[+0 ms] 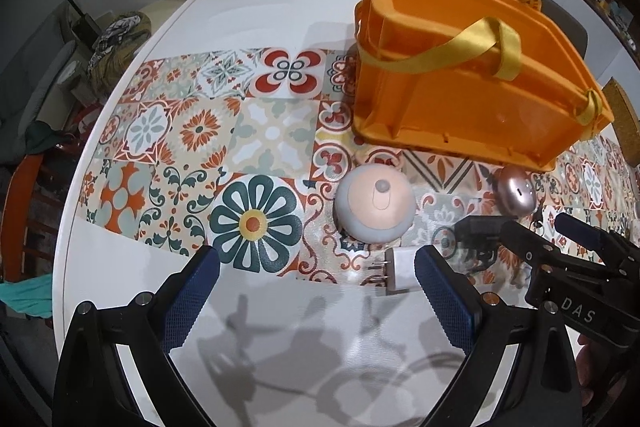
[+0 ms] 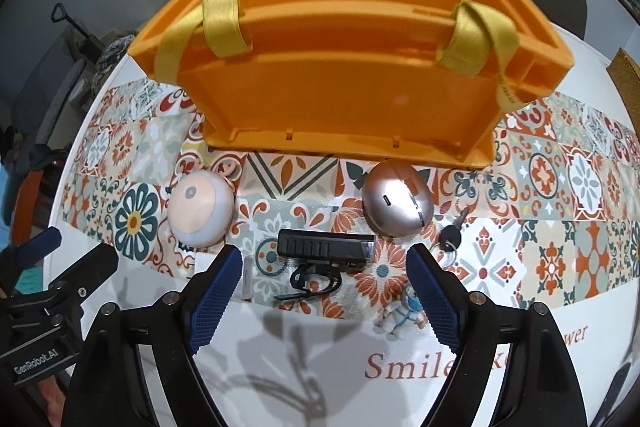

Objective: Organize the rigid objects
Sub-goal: 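Withdraw both tools from the crate back toward the remaining objects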

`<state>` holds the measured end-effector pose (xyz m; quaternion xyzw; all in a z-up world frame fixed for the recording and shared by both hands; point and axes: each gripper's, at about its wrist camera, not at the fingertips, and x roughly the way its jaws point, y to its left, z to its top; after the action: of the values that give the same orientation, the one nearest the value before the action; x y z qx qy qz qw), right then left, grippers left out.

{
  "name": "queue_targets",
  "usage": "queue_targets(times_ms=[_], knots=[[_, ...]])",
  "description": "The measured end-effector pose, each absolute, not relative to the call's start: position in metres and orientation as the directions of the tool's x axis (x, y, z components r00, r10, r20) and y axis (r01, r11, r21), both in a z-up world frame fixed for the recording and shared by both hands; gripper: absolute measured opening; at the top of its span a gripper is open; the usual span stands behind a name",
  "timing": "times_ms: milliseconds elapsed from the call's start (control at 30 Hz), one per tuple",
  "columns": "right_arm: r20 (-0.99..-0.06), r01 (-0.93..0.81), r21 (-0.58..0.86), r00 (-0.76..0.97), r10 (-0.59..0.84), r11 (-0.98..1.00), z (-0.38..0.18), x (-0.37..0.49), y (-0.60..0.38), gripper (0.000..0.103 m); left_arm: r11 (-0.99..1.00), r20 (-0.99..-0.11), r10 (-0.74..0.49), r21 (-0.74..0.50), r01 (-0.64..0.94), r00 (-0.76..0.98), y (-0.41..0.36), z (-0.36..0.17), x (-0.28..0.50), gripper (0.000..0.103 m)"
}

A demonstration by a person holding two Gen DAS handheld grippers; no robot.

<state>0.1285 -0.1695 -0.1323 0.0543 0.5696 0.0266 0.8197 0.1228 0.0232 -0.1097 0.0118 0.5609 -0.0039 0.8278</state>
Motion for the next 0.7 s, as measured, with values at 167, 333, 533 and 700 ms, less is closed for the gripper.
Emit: queue_targets(times_ms=[167, 333, 533, 700], knots=[[-0.939, 0.02, 0.124, 0.326, 0.111, 0.992, -0.144, 0.134, -0.169, 0.084, 1.0, -0.936, 0.01, 0.018, 0.018, 0.352, 0.024, -0.12, 0.125, 0.1], [-0.946, 0.016, 0.121, 0.305, 0.111, 0.993, -0.154, 0.14, -0.168, 0.084, 1.0, -0.943, 0.014, 0.021, 0.019, 0.332, 0.023, -0.129, 0.128, 0.1], [-0.952, 0.026, 0.123, 0.285, 0.111, 0.992, -0.166, 0.146, -0.168, 0.084, 1.0, -0.951, 0.019, 0.026, 0.017, 0.307, 0.023, -0.139, 0.131, 0.1], [-0.958, 0.036, 0.129, 0.262, 0.116, 0.991, -0.177, 0.15, -0.169, 0.084, 0.999, -0.955, 0.02, 0.028, 0.021, 0.295, 0.022, -0.145, 0.132, 0.1]])
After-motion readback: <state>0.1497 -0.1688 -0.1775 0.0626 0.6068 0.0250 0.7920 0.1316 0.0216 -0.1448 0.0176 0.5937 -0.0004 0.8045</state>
